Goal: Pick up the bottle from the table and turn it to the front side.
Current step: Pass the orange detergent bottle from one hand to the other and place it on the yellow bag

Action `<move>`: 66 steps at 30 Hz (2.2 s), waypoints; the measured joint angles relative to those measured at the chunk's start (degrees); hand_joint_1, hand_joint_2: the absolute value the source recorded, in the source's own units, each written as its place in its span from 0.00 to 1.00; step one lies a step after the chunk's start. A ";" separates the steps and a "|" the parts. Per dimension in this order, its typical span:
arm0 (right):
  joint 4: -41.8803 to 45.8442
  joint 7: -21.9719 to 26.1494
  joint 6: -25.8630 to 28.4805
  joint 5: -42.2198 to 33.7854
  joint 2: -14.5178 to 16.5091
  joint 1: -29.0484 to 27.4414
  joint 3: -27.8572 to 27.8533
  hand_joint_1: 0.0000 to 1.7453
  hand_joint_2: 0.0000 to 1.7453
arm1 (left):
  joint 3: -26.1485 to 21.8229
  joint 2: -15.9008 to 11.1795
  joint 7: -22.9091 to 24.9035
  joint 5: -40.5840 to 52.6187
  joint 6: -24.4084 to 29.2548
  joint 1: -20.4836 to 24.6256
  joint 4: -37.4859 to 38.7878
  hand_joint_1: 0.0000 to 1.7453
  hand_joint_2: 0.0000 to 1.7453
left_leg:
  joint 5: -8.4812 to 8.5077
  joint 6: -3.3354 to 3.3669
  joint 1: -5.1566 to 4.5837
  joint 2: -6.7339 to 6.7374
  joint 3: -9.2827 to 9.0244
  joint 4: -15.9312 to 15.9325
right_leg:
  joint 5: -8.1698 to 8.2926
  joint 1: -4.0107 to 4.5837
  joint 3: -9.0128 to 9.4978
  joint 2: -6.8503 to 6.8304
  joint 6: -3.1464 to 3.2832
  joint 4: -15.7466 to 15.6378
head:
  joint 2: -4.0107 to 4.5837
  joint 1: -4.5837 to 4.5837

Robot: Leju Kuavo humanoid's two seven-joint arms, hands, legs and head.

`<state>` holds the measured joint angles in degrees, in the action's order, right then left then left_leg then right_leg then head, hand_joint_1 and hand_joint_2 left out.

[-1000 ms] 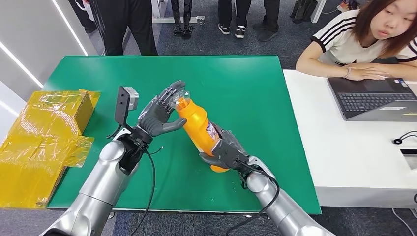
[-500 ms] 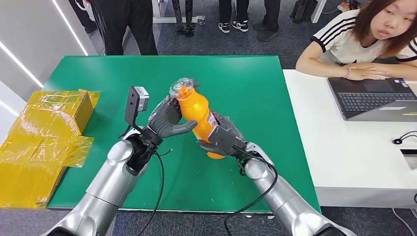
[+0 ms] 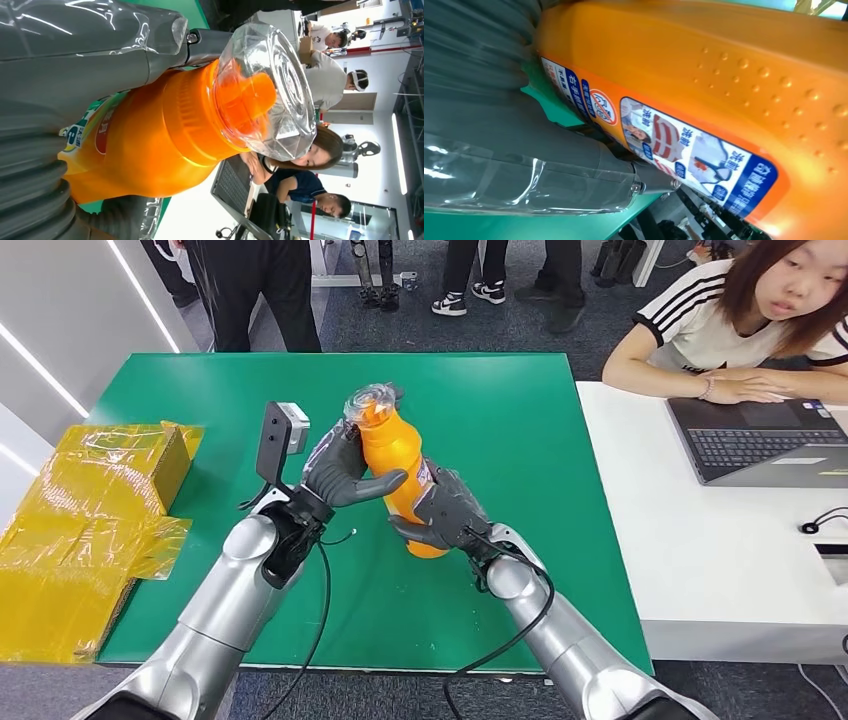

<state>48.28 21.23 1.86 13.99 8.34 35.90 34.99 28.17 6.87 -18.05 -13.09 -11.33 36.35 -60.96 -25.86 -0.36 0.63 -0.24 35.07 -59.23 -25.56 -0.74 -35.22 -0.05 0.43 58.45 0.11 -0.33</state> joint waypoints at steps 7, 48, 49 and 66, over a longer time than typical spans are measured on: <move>-0.61 -0.56 -0.39 0.01 0.73 0.35 -0.22 1.00 1.00 | 0.07 0.42 0.01 1.30 1.21 0.19 0.00 0.00 1.00 | 0.00 0.00 0.00 0.00 0.00 0.00 | 0.00 0.00 -0.01 0.01 0.00 0.00 | 0.00 0.01; -5.80 2.13 -0.26 -2.44 2.80 4.14 -0.21 0.00 1.00 | 0.13 -1.92 -2.46 6.85 4.13 2.63 5.40 1.00 1.00 | 0.02 0.00 0.01 0.02 -0.01 0.00 | 0.00 0.01 -0.02 0.03 0.00 0.01 | -0.01 0.01; -4.72 2.38 0.18 -2.85 2.10 3.65 -0.39 0.00 1.00 | 0.08 -3.05 -2.38 8.63 4.80 2.60 4.73 1.00 1.00 | 0.02 0.00 0.01 0.03 -0.02 0.00 | 0.00 0.01 -0.03 0.04 0.00 0.01 | 0.00 0.01; 41.41 6.22 6.26 -0.86 -14.98 -30.43 -10.57 0.00 1.00 | -8.62 -22.72 -5.36 47.76 22.08 2.34 -5.86 1.00 1.00 | -0.10 -0.08 0.02 0.18 0.00 0.05 | -0.07 0.02 -0.07 0.17 0.03 -0.02 | 0.00 0.01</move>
<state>89.69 27.46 8.12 13.13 -6.64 5.47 24.42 19.56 -15.85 -23.41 34.67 10.75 38.69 -66.82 -25.95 -0.45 0.65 -0.06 35.08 -59.18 -25.63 -0.72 -35.29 0.12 0.46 58.43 0.11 -0.32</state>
